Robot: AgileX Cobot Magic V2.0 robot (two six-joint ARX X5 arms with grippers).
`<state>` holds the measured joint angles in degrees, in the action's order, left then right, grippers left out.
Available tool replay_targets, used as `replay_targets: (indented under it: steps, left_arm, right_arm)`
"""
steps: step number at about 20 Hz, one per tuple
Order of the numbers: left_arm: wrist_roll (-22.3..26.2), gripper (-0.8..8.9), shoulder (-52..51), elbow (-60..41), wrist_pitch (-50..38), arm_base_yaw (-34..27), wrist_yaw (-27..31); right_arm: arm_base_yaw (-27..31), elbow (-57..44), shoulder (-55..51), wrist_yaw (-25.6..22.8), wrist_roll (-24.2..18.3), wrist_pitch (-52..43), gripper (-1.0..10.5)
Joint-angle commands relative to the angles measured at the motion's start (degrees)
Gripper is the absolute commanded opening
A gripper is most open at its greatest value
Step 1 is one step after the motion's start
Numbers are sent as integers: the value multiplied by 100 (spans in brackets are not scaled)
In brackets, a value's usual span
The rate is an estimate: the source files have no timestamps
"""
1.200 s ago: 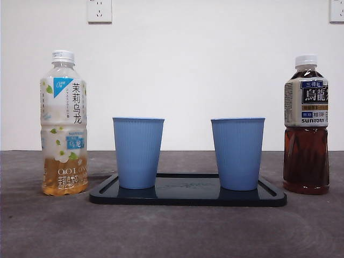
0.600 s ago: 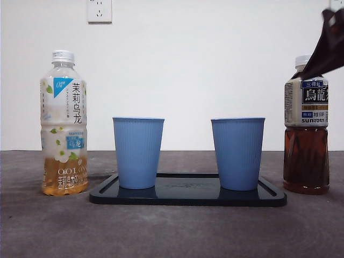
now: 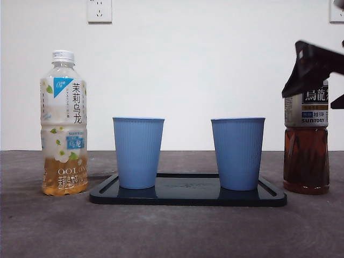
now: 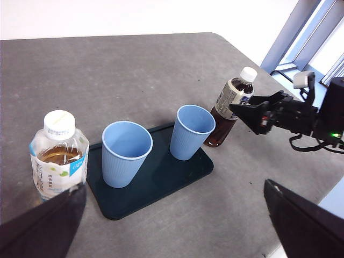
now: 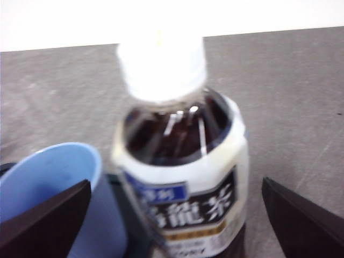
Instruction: Pour the drink into the cup
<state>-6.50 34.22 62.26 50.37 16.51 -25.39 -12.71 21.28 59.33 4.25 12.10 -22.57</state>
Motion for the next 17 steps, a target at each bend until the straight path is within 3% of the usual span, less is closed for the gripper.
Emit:
replay_targets:
  steps: [1, 10, 17]
  left_arm:
    - [94, 530, 33, 94, -57, 17, 9]
    - [92, 530, 33, 94, -61, 17, 9]
    - [94, 530, 33, 94, -61, 17, 9]
  right_arm:
    - [-17, 20, 393, -133, -90, -369, 507]
    - [-17, 20, 1375, -153, -149, -1423, 503]
    - [-17, 20, 1808, -334, -214, -1882, 439]
